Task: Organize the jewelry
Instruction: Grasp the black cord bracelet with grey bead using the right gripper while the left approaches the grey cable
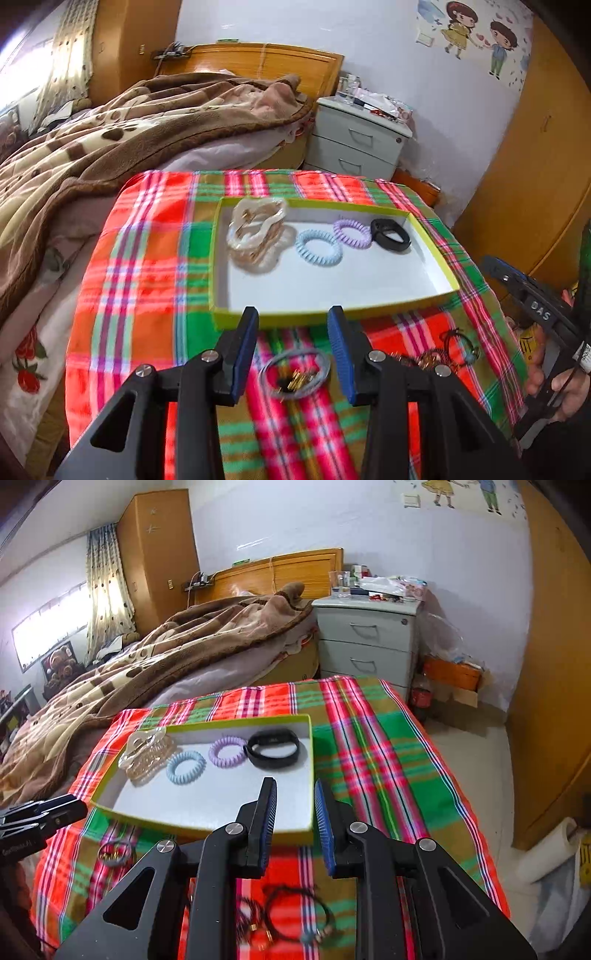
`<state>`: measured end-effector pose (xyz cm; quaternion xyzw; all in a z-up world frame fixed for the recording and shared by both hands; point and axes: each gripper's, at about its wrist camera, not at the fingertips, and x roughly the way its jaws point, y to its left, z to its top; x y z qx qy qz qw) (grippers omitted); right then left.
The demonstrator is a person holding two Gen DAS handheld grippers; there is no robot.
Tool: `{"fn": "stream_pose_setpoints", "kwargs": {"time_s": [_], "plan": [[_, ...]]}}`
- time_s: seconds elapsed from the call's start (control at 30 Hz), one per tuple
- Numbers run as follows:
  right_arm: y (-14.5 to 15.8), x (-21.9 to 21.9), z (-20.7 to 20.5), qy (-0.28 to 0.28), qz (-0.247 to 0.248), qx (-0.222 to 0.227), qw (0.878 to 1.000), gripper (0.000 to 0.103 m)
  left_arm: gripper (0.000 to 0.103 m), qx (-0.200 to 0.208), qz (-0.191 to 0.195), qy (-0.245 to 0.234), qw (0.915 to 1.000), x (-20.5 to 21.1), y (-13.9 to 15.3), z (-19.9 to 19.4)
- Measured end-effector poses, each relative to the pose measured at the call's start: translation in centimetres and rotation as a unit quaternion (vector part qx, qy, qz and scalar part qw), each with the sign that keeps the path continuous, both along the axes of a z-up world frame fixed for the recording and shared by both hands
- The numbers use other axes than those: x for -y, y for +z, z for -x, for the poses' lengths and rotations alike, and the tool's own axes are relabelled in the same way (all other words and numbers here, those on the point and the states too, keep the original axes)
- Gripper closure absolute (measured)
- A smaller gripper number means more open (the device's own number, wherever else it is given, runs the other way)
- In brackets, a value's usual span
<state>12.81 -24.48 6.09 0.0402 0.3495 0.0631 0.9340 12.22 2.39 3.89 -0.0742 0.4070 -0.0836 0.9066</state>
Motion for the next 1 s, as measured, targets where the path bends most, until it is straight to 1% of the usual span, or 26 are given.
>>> {"fn": "stream_pose_setpoints", "kwargs": {"time_s": [0.23,0.27,0.43,0.47,0.5,0.53,0.57,0.63,0.73,0.8,0.97,1.0], "plan": [[-2.6,1.9,2.3,0.005,-0.002,-0.039,0.999,0.081,0.062,-0.003,0.010,-0.008,0.9999,-1.2,-1.0,2.5],[-3.1,2.2,2.6,0.003,-0.005,-0.049,0.999,0.081,0.062,-0.007,0.015,-0.008,0.9998,-1.4,-1.3,2.7],[-4.4,2.7,3.6,-0.004,-0.035,-0.071,0.997,0.080,0.062,-0.013,0.030,0.001,0.9994,-2.3,-2.3,3.9],[-4.7,2.6,3.8,-0.004,-0.036,-0.072,0.997,0.075,0.062,-0.016,0.032,0.003,0.9994,-2.4,-2.6,4.0],[-4.9,2.4,3.9,-0.006,-0.035,-0.076,0.996,0.061,0.062,-0.019,0.033,0.005,0.9993,-2.4,-2.8,4.1],[-5.1,2.2,3.9,-0.007,-0.035,-0.078,0.996,0.055,0.062,-0.021,0.033,0.008,0.9992,-2.5,-2.9,4.2],[-5.2,1.9,4.0,-0.004,-0.038,-0.079,0.996,0.053,0.062,-0.022,0.033,0.008,0.9992,-2.5,-3.0,4.3],[-5.5,1.4,4.0,-0.006,-0.032,-0.085,0.996,0.053,0.062,-0.024,0.032,0.007,0.9992,-2.5,-3.2,4.4],[-6.1,0.9,3.8,-0.029,-0.001,-0.098,0.995,0.053,0.061,-0.028,0.034,0.011,0.9990,-2.8,-3.4,4.7],[-6.3,0.9,3.9,-0.028,-0.006,-0.100,0.995,0.053,0.061,-0.030,0.037,0.014,0.9988,-3.0,-3.5,4.8],[-6.5,0.6,4.2,-0.040,0.007,-0.101,0.994,0.053,0.061,-0.034,0.037,0.022,0.9985,-3.5,-3.8,5.1],[-6.5,0.6,4.2,-0.043,0.009,-0.101,0.994,0.055,0.061,-0.035,0.038,0.023,0.9984,-3.5,-3.9,5.1]]}}
